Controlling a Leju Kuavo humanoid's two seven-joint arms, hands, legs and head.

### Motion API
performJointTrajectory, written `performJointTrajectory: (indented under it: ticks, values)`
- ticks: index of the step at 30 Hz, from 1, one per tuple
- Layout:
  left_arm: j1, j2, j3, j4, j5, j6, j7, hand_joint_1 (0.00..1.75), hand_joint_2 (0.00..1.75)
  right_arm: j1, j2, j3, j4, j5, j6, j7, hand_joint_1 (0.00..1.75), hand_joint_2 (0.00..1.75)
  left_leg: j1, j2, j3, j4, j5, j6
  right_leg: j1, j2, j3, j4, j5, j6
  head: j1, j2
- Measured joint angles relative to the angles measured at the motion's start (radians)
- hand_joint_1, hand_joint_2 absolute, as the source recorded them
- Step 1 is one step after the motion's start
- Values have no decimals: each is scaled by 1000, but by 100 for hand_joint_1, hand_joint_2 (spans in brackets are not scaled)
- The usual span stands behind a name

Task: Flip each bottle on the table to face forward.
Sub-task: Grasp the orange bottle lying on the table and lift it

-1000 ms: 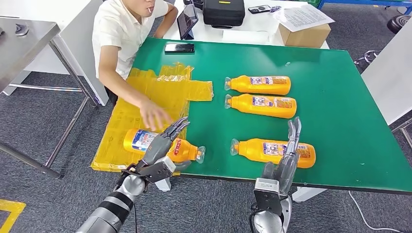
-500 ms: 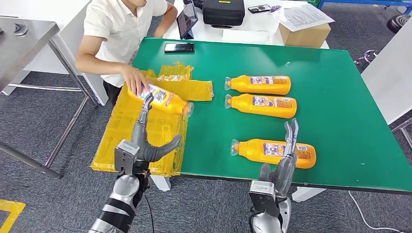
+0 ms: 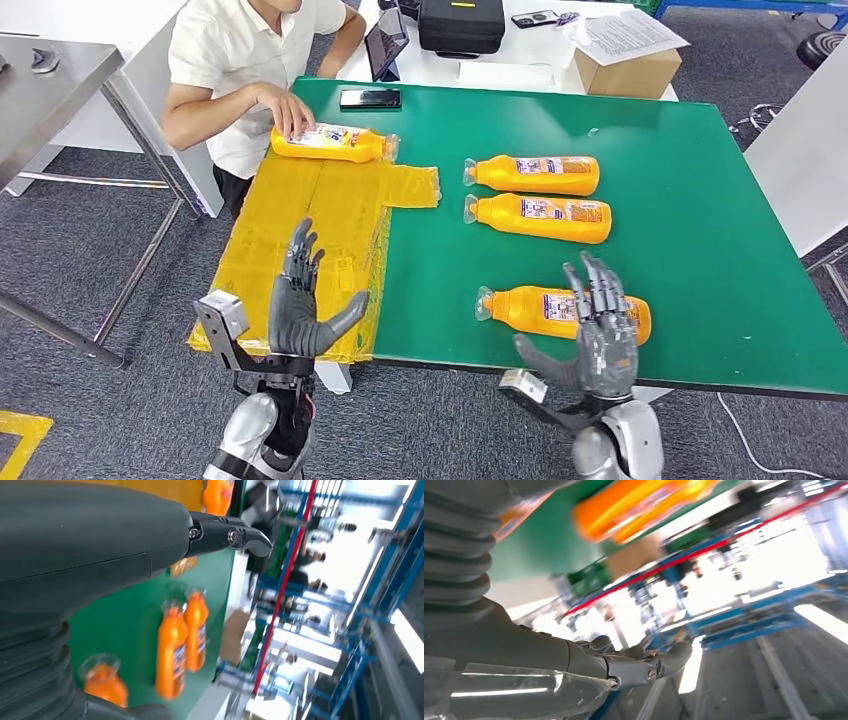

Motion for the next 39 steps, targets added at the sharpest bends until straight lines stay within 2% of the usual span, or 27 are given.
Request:
performJointTrajectory:
  ticks: [3,5,9,14,17,22,25,31,39]
  values:
    - [31,18,-30,-7,-4,-72,0,0,175,-24,-48,-76,39,54,0,41,0,175,0,0,0,0,0,0,0,0,0,0,0,0,0,0]
    - [52,31,-47,-13,-8,-145,9,0,175,-38,-94,-89,89,91,0,122,0,175,0,0,0,0,-1,1,0,0,0,0,0,0,0,0]
    - [92,46,-64,-24,-30,-228,24,0,175,-57,-191,-24,209,101,3,294,0,175,0,0,-1,0,-1,1,0,0,-1,0,0,0,0,0]
    - [109,53,-74,-32,-46,-236,29,0,175,-75,-262,61,298,92,2,346,0,175,0,0,-1,0,-1,1,0,0,-1,0,0,0,0,0]
    - [110,54,-77,-35,-72,-232,35,0,175,-90,-286,104,329,89,17,376,0,175,0,0,-1,0,-1,1,0,0,-1,0,0,0,0,0]
    - [110,56,-86,-40,-121,-209,62,0,175,-132,-318,181,381,44,158,415,0,175,0,1,-1,0,-1,1,0,0,-1,0,0,0,0,0]
    - [109,60,-97,-49,-140,-208,73,0,175,-166,-331,220,412,15,199,418,0,175,0,1,0,0,-1,1,0,1,-1,0,0,0,0,0]
    - [104,63,-121,-55,-144,-208,79,0,175,-234,-352,281,489,2,190,437,0,175,0,1,2,0,-1,1,0,1,1,0,0,0,0,0]
    - [91,63,-134,-55,-131,-210,84,0,175,-330,-353,317,623,20,181,466,0,175,0,2,5,0,0,1,0,1,3,0,0,0,0,0]
